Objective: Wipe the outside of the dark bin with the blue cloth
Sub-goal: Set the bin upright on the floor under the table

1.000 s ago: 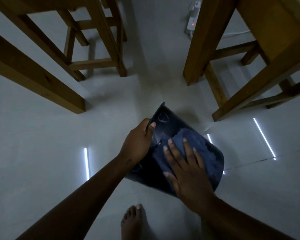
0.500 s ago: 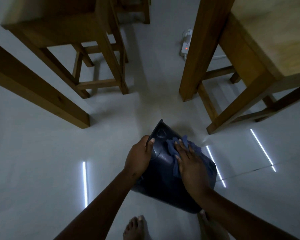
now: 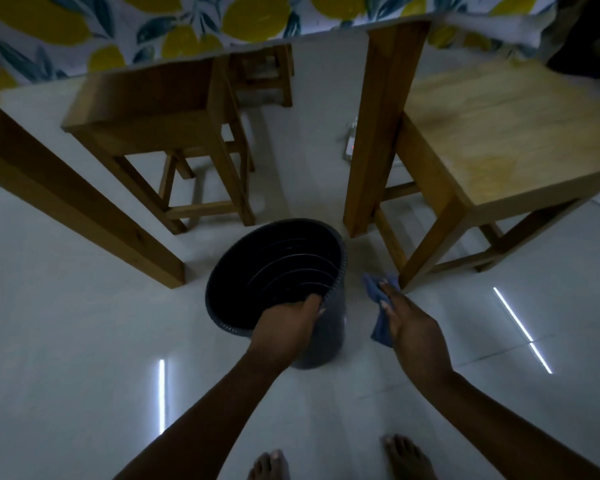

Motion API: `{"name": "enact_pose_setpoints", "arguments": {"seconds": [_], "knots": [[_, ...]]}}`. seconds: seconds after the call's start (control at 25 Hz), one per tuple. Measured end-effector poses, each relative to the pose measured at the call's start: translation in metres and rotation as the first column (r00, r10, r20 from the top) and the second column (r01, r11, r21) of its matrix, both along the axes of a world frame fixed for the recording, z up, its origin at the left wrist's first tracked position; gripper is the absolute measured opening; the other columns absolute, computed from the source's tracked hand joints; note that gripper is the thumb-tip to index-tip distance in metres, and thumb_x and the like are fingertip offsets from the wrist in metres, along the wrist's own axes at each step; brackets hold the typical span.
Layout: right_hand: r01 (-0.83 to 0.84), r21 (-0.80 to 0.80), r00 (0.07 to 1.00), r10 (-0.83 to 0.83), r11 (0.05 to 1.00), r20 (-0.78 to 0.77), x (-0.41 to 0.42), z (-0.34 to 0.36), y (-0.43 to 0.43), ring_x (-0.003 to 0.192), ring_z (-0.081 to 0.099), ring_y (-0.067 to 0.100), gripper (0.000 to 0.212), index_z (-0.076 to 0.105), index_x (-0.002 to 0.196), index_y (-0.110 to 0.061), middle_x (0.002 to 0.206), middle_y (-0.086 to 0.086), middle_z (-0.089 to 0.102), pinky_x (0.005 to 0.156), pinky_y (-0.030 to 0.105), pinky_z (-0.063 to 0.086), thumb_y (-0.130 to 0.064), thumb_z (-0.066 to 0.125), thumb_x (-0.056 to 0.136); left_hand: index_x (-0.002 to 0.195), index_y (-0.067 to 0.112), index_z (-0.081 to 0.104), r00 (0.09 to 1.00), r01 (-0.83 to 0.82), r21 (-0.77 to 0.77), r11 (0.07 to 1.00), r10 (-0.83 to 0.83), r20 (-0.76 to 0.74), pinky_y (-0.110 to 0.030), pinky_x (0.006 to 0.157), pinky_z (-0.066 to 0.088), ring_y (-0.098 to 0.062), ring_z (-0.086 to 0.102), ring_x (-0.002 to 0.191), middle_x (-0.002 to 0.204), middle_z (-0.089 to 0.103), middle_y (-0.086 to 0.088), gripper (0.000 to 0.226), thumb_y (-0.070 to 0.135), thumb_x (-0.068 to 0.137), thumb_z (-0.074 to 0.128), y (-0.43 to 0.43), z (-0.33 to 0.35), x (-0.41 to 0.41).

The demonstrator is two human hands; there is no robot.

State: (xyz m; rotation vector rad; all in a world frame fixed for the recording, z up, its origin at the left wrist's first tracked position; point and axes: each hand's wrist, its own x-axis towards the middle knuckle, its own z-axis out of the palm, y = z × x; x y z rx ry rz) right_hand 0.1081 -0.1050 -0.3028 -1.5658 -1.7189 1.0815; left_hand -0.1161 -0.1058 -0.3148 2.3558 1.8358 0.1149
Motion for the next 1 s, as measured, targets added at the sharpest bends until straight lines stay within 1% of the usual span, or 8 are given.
{"name": "enact_pose_setpoints", "arguments": {"seconds": [0.08,0.2,0.36,0.44,0.52,0.72,0.88,1.0], "knots": [[-0.036,0.05,0.996,0.032,0.998,0.083,0.002,-0.001,-0.001,0.135,0.041,0.017,0.053,0.042,0.142,-0.021,0.146,0.0,0.046,0.11,0.026,0.032,-0.046,0.034,0.095,0.108,0.018,0.058,0.991,0.084,-0.08,0.993,-0.092,-0.095,-0.032,0.045,0.053,-0.025,0.069,0.056,0.07,0.071,-0.003,0.027,0.019,0.082,0.063,-0.006,-0.005,-0.003],[-0.113,0.135,0.969,0.079,0.984,0.234,-0.007,-0.016,-0.011,0.133,0.044,0.017,0.042,0.045,0.142,-0.016,0.145,0.001,0.047,0.108,0.026,0.035,-0.02,0.041,0.1,0.107,0.015,0.058,0.975,0.189,-0.178,0.966,-0.206,-0.079,-0.029,0.048,0.051,-0.026,0.068,0.061,0.075,0.07,-0.005,0.036,0.011,0.072,0.067,-0.019,-0.019,-0.001],[-0.144,0.133,0.946,0.097,0.981,0.309,-0.02,-0.036,-0.024,0.097,0.069,0.029,0.051,0.052,0.134,-0.005,0.121,0.02,0.065,0.084,0.04,0.056,-0.023,0.055,0.086,0.131,0.011,0.049,0.986,0.164,-0.313,0.935,-0.163,0.032,-0.041,0.082,0.053,-0.036,0.061,0.103,0.118,0.063,-0.018,0.037,0.02,0.095,0.047,-0.042,-0.033,0.012],[-0.161,0.181,0.932,0.09,0.97,0.351,-0.017,-0.033,-0.024,0.097,0.069,0.03,0.049,0.052,0.134,-0.005,0.12,0.022,0.065,0.083,0.039,0.057,-0.019,0.06,0.087,0.139,0.013,0.042,0.992,0.126,-0.438,0.89,-0.123,0.035,-0.042,0.096,0.048,-0.035,0.055,0.118,0.132,0.056,-0.017,0.051,0.034,0.094,0.053,-0.044,-0.031,0.009],[-0.129,0.235,0.934,0.039,0.963,0.354,-0.008,-0.018,-0.019,0.103,0.067,0.03,0.049,0.048,0.138,-0.007,0.127,0.021,0.061,0.087,0.041,0.055,-0.015,0.06,0.09,0.139,0.017,0.041,0.991,0.127,-0.483,0.866,-0.135,0.019,-0.039,0.098,0.047,-0.031,0.054,0.121,0.135,0.056,-0.012,0.062,0.046,0.087,0.061,-0.04,-0.018,0.009],[-0.029,0.438,0.896,-0.171,0.898,0.41,0.031,0.059,0.019,0.085,0.069,0.027,0.045,0.051,0.136,-0.005,0.114,0.02,0.068,0.072,0.035,0.058,-0.024,0.044,0.096,0.113,0.02,0.052,0.986,0.109,-0.324,0.94,-0.061,0.156,-0.035,0.084,0.048,-0.026,0.06,0.103,0.113,0.064,-0.004,0.028,0.04,0.093,0.05,-0.007,0.058,0.034],[0.046,0.583,0.844,-0.343,0.811,0.411,0.061,0.132,0.078,0.11,0.062,0.035,0.044,0.047,0.138,-0.001,0.133,0.02,0.057,0.087,0.047,0.054,-0.018,0.038,0.098,0.099,0.022,0.054,0.969,0.126,-0.163,0.978,-0.086,0.232,-0.032,0.073,0.043,-0.023,0.06,0.093,0.102,0.065,-0.002,0.016,0.036,0.097,0.045,0.036,0.124,0.066],[0.009,0.447,0.78,-0.286,0.894,0.556,0.078,0.137,0.131,0.135,0.039,0.039,0.059,0.033,0.146,-0.003,0.148,0.02,0.041,0.106,0.056,0.037,-0.035,0.022,0.098,0.107,0.017,0.057,0.948,0.104,-0.06,0.993,-0.081,0.308,-0.03,0.074,0.043,-0.023,0.062,0.094,0.104,0.066,-0.004,0.019,0.029,0.098,0.046,0.071,0.148,0.088]]}}
